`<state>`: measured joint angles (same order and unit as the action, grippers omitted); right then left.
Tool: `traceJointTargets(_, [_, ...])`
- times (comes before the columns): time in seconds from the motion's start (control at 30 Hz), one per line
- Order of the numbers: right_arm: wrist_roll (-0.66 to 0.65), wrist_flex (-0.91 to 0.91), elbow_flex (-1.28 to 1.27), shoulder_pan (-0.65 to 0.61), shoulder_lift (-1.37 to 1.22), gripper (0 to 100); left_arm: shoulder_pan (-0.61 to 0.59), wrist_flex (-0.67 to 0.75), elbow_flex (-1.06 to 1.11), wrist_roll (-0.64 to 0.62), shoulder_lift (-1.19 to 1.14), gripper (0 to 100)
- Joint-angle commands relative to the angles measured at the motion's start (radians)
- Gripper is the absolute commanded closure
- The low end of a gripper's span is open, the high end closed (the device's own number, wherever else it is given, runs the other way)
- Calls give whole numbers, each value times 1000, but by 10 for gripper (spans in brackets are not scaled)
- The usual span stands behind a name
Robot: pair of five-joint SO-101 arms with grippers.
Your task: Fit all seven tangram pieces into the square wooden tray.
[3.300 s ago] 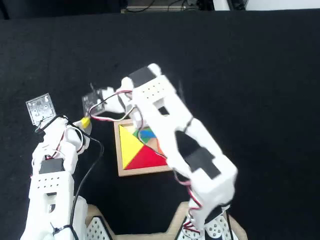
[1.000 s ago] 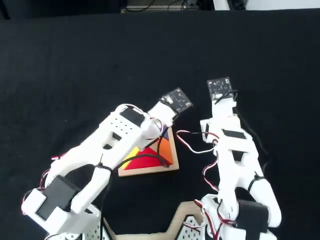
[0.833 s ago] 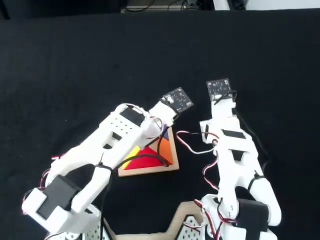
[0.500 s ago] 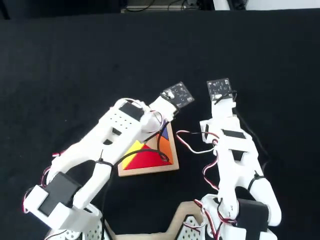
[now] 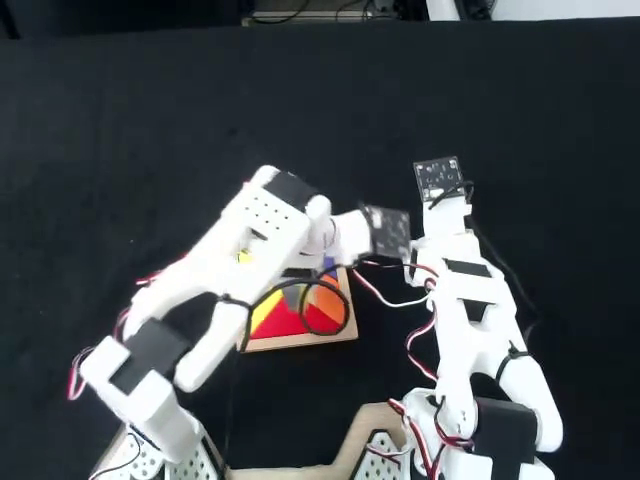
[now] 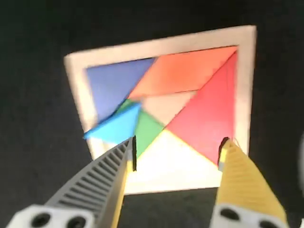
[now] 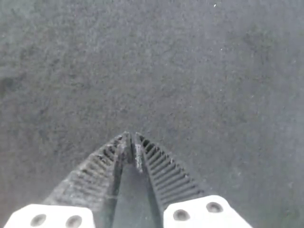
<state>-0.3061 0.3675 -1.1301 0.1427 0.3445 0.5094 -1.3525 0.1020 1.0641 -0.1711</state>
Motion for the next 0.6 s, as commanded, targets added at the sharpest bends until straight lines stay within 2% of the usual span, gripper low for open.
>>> traceJointTargets(0.0, [5, 3, 82, 6, -5, 987, 10, 58, -58, 54, -26, 715])
traceJointTargets(0.17, [5, 3, 82, 6, -7, 987, -7, 130, -58, 95, -40, 715])
traceJointTargets(0.43, [5, 3, 82, 6, -7, 987, -47, 127, -94, 146, -44, 715])
traceJointTargets(0.57, [5, 3, 82, -6, -7, 987, -54, 103, -79, 221, -44, 730])
